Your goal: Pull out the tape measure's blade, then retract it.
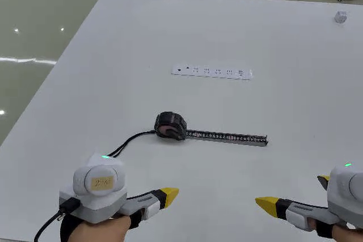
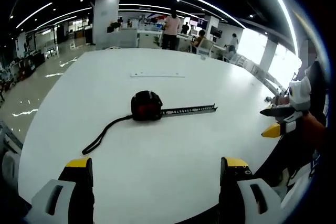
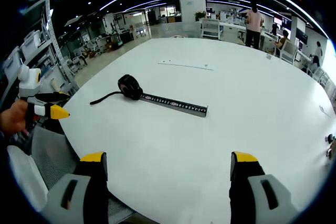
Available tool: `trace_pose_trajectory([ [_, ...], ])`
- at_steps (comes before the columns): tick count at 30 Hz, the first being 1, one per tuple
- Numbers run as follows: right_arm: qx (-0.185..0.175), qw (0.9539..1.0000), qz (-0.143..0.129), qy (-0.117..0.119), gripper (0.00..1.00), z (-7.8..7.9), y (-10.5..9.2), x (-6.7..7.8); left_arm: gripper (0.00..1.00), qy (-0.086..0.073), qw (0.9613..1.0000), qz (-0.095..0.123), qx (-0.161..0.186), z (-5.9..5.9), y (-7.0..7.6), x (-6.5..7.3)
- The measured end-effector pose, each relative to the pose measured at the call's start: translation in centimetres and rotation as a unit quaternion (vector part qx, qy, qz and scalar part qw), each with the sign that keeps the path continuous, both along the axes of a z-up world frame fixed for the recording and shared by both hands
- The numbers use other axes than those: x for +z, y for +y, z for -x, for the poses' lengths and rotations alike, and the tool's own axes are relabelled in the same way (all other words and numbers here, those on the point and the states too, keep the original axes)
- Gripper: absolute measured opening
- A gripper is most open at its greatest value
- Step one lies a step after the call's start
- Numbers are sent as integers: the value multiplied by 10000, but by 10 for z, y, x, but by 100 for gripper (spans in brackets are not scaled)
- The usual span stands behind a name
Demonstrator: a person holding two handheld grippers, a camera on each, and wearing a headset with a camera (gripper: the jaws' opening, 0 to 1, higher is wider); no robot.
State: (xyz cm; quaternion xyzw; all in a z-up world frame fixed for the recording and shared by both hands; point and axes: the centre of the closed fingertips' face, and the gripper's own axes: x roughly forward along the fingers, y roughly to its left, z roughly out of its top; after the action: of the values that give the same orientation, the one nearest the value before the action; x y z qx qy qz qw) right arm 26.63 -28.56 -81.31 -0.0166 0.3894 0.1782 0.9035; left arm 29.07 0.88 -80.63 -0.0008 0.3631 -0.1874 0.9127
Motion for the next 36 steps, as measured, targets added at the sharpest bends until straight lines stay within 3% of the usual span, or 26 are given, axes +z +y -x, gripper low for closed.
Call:
trace_pose_trajectory([
  [8, 28, 10000, 47, 3, 99, -2, -4, -1, 98, 63, 9999, -47, 146, -2, -7, -5],
  [22, 153, 9998, 129, 38, 97, -11, -3, -10, 95, -55, 9994, -128, 304, -20, -10, -3],
  [36, 230, 9995, 204, 100, 96, -21, -6, -18, 95, 9, 9990, -168, 402, -34, -13, -12],
])
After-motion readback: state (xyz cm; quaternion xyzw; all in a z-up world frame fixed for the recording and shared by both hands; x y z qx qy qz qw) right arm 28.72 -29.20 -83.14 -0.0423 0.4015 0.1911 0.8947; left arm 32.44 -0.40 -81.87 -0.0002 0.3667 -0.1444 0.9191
